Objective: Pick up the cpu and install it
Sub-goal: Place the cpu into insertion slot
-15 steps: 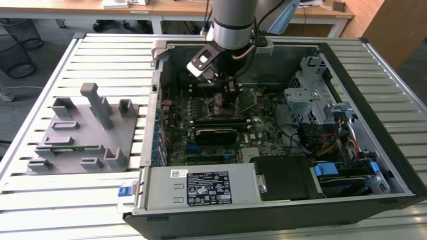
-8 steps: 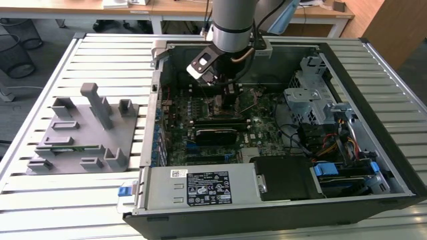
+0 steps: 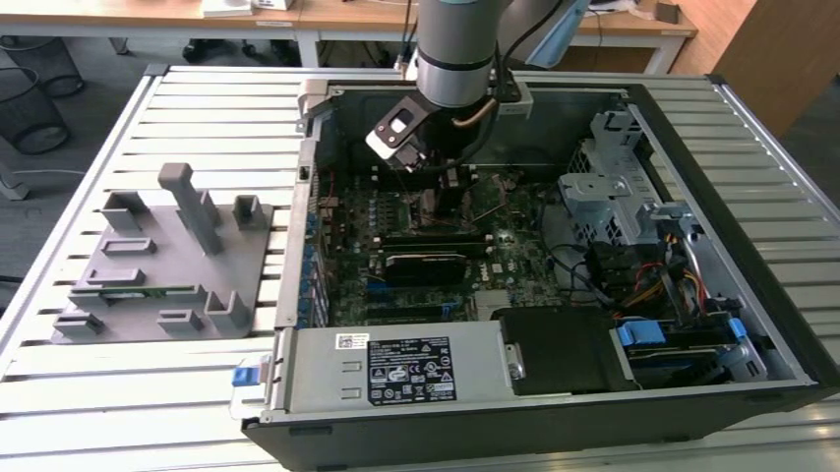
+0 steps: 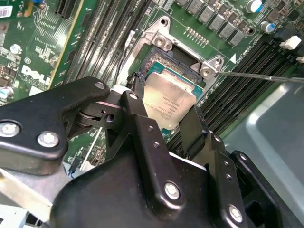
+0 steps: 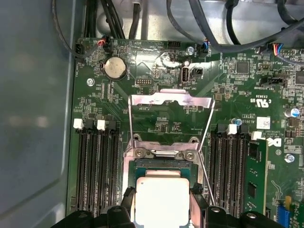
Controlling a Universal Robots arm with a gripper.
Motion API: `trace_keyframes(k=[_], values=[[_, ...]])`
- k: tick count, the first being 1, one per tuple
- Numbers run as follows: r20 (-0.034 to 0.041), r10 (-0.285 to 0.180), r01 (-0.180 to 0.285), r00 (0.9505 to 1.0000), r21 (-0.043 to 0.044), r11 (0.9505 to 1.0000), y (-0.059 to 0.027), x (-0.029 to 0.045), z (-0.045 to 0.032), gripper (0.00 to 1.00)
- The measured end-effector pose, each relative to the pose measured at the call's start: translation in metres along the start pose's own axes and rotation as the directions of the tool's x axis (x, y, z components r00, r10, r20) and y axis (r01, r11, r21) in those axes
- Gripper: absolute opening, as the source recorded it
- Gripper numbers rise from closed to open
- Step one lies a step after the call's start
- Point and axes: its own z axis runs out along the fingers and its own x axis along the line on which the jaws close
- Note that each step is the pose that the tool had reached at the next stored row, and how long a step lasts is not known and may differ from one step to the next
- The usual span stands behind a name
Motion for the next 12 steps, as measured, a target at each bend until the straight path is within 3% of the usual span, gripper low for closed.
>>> trace_keyframes(k=[12], values=[[0.0002,0.020,-0.020,0.9998,-0.0001,0.9998,-0.0023,0.0005,0.0100,0.54]])
